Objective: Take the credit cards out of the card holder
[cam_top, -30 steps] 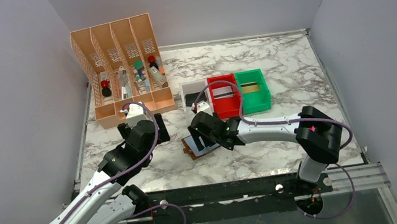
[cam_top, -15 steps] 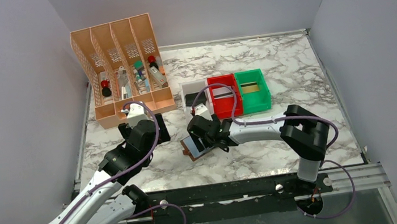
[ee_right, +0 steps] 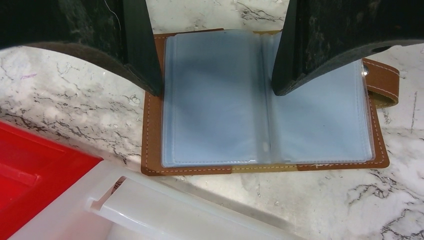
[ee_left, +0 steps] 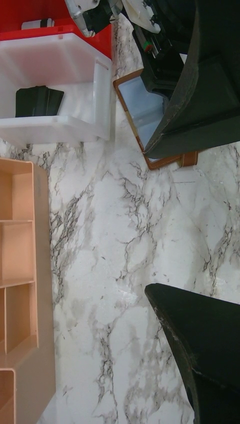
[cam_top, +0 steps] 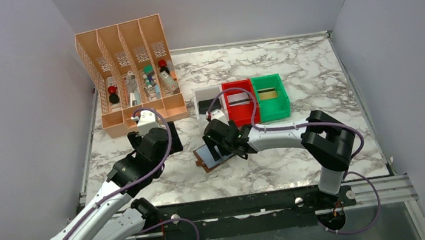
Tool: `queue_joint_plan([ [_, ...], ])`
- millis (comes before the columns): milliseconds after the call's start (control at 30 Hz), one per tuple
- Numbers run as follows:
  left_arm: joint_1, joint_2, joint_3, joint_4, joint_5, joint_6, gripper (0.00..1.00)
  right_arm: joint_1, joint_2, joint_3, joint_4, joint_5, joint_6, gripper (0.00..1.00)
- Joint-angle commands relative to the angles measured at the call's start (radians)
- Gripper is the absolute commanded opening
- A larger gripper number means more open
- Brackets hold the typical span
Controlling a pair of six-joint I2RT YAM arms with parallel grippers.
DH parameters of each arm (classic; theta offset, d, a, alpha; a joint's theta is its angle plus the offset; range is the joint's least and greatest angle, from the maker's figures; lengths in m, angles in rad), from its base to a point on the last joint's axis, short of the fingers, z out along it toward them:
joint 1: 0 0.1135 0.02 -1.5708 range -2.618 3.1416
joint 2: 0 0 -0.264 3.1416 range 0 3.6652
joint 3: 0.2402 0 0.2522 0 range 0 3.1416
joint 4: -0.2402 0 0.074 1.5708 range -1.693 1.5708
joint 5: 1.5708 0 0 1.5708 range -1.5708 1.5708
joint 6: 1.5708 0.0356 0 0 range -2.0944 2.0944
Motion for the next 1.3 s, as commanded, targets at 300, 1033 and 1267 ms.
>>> queue_joint_plan([
  [300,0.001,0.008,0.005,-0.005,0.017,-0.001,0.99,-0.017,0.017,-0.078,-0.014,-0.038,0.086,0.52],
  [1033,0.001,0.032,0.014,0.09,0.095,-0.03,0.99,-0.017,-0.475,-0.099,-0.042,0.027,-0.035,0.84],
  [1267,0.002,0.038,0.053,0.068,-0.004,-0.039,0.99,-0.258,-0.588,-0.122,0.003,0.019,-0.143,0.98],
])
